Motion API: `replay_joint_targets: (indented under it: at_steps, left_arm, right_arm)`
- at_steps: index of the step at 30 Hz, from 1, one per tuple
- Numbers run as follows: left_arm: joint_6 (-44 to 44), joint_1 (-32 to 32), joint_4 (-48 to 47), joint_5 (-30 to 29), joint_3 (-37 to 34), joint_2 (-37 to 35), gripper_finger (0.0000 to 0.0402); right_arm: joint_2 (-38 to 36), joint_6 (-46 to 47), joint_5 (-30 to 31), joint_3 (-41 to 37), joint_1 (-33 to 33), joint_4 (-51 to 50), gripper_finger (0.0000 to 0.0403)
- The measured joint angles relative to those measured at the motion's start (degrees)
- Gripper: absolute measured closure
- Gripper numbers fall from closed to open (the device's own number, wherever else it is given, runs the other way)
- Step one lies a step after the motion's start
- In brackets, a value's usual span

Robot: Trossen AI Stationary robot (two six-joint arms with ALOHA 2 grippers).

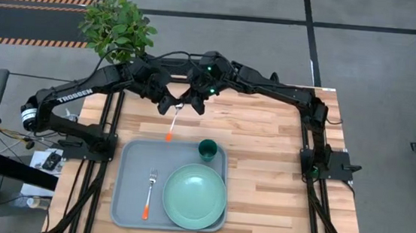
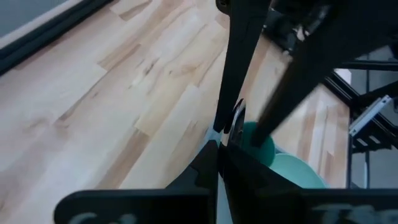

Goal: Pick and place plate/cup/fork/spoon on tray
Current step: Put the orange spoon to the left side of the orange fork on the blue serving tray

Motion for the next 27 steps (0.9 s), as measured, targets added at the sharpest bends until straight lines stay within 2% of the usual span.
replay_joint_targets:
  at_steps: [9,15,22,27]
  left_arm:
    - [-0.2,0.0,-3.9,-1.7,0.0,-0.5,0.0401]
    - [-4.4,-2.8,-12.6,-3.1,0.0,-6.9,0.0401]
    - [-21.6,-16.6,-22.2,-16.3,-0.7,-18.9,0.0401]
    - [-40.3,-29.3,-18.3,-22.1,-11.4,-28.5,0.0401]
  right_arm:
    - [-2.5,0.1,-0.2,0.0,-3.9,-2.9,0.0184]
    - [-7.1,-3.1,0.0,0.0,-8.3,-13.7,0.0155]
    - [-11.5,-7.4,0.1,0.0,-11.2,-23.6,0.0161]
    - [-14.3,-11.1,0.1,0.0,-13.4,-31.0,0.0164]
